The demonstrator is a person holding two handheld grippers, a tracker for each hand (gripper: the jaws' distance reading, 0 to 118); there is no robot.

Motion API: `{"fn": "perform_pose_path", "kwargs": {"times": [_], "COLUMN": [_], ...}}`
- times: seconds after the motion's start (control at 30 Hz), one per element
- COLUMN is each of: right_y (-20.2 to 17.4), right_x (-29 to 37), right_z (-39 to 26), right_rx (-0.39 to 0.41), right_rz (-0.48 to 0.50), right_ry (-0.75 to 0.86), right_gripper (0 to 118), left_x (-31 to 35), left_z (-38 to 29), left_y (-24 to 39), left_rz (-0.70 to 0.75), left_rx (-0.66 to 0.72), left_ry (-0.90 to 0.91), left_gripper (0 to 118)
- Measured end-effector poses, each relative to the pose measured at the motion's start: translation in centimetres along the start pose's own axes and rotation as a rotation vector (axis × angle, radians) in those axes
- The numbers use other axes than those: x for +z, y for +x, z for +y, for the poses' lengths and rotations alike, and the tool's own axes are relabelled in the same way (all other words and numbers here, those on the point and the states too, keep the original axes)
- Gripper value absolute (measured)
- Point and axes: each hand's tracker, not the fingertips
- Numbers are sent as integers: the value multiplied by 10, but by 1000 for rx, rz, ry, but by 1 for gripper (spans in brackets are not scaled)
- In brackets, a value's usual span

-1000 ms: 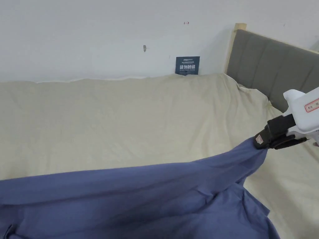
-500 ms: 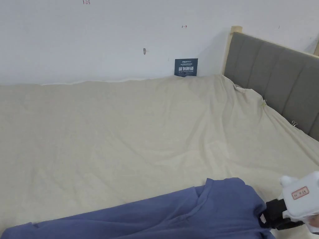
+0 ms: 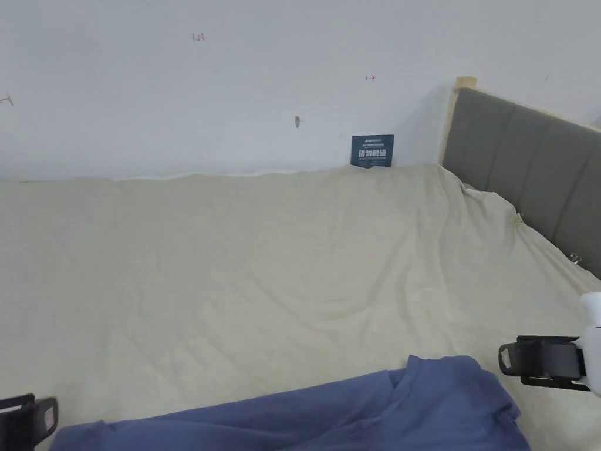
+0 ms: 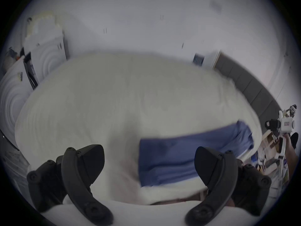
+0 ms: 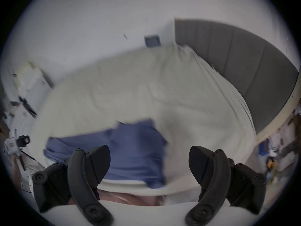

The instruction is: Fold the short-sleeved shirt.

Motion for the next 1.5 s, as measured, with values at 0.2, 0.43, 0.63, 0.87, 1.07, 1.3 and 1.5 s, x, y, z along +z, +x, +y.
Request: {"fn": "perform_pose_path", "kwargs": {"times": [0.2, 0.43, 0.63, 0.87, 1.07, 1.3, 1.5], "right_y": [-74, -113, -115, -106, -107, -113, -122], "right_x": [52, 61, 67, 55, 35, 16, 2], "right_z": [-37, -70, -71, -68, -72, -63, -55], "right_rx": [-20, 73, 139, 70, -32, -20, 10], "right_rz": [182, 234, 216, 250, 399, 354, 344], "right_ry": [422, 545, 549, 496, 375, 326, 305], "right_gripper": [40, 1, 1, 1, 1, 1, 1], "left_x": [58, 80, 98, 47, -62, -128, -162], "left_z": [-14, -30, -37, -7, -12, -30, -49], "left_y": [36, 44, 31, -45, -96, -112, -121], "left_rz": [8, -12, -17, -230, -425, -395, -537], "left_rx": [41, 67, 41, 241, 379, 372, 507], "left_ry": [350, 467, 479, 141, -297, -464, -547], "left_gripper": [84, 2, 2, 2, 2, 94, 94]}}
